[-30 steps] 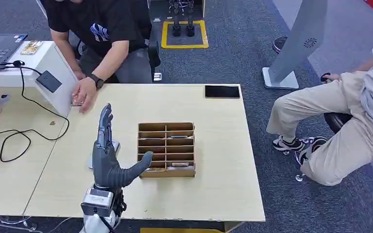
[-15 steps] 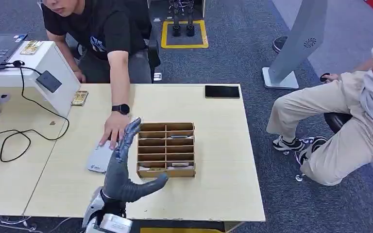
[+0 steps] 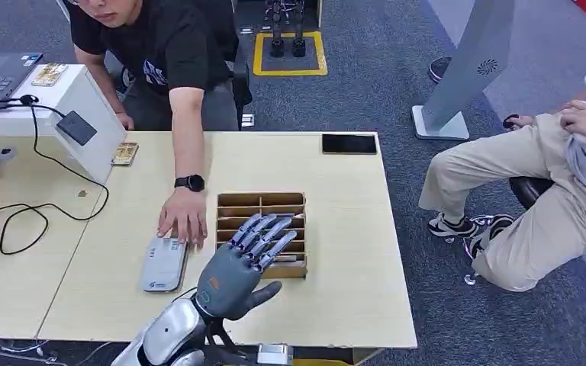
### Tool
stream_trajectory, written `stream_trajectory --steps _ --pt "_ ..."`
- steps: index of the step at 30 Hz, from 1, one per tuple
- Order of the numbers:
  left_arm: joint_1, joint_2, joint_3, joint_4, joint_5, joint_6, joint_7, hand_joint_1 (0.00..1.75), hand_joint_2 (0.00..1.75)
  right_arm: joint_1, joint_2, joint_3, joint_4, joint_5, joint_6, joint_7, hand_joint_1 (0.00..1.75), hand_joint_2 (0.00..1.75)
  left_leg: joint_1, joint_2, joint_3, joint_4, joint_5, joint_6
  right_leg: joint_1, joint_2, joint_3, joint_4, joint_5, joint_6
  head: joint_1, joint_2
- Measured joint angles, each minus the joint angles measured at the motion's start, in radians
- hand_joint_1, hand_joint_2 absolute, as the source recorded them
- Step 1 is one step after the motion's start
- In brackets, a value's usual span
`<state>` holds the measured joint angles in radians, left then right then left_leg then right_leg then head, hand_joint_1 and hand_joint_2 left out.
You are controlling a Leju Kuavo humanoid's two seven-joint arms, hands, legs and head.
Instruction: Pass the card to the sensor for recognition and then transmit it.
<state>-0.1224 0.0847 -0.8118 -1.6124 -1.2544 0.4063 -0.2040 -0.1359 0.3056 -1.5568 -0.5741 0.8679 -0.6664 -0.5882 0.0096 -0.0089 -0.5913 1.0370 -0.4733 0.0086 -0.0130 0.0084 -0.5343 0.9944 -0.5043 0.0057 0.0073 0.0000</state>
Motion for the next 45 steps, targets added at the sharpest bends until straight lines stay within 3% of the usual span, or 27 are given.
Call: stream_trajectory --steps 11,19,24,29,34,40,45 --pt "-0.039 -0.004 -0.073 0.173 -0.135 -0.020 0.108 0.00 1.75 0.001 0.005 0.000 -0.010 0.018 0.000 0.004 0.00 1.75 0.000 0.000 0.000 0.000 0.000 0.000 0.000 0.000 0.000 0.000 0.000 0.000 0.000 0.000" --pt "-0.039 -0.018 -0.075 0.247 -0.159 -0.032 0.135 0.00 1.75 0.002 0.006 0.000 -0.012 0.019 0.000 0.008 0.00 1.75 0.000 0.000 0.000 0.000 0.000 0.000 0.000 0.000 0.000 0.000 0.000 0.000 0.000 0.000" --pt "-0.038 -0.040 -0.075 0.308 -0.227 -0.028 0.227 0.00 1.75 0.002 0.010 0.000 -0.017 0.030 0.000 0.015 0.00 1.75 0.000 0.000 0.000 0.000 0.000 0.000 0.000 0.000 0.000 0.000 0.000 0.000 0.000 0.000" --pt "-0.029 -0.073 -0.062 0.337 -0.304 -0.013 0.334 0.00 1.75 0.003 0.013 0.000 -0.026 0.031 0.000 0.035 0.00 1.75 0.000 0.000 0.000 0.000 0.000 0.000 0.000 0.000 0.000 0.000 0.000 0.000 0.000 0.000" --pt "-0.022 -0.094 -0.044 0.352 -0.307 -0.005 0.357 0.00 1.75 0.003 0.016 -0.001 -0.032 0.030 0.000 0.036 0.00 1.75 0.000 0.000 0.000 0.000 0.000 0.000 0.000 0.000 0.000 0.000 0.000 0.000 0.000 0.000" --pt "-0.020 -0.100 -0.036 0.360 -0.307 0.011 0.447 0.00 1.75 0.004 0.017 -0.001 -0.037 0.030 0.000 0.054 0.00 1.75 0.000 0.000 0.000 0.000 0.000 0.000 0.000 0.000 0.000 0.000 0.000 0.000 0.000 0.000" --pt "-0.018 -0.107 -0.025 0.361 -0.307 0.028 0.470 0.00 1.75 0.004 0.017 -0.001 -0.037 0.030 0.000 0.054 0.00 1.75 0.000 0.000 0.000 0.000 0.000 0.000 0.000 0.000 0.000 0.000 0.000 0.000 0.000 0.000"
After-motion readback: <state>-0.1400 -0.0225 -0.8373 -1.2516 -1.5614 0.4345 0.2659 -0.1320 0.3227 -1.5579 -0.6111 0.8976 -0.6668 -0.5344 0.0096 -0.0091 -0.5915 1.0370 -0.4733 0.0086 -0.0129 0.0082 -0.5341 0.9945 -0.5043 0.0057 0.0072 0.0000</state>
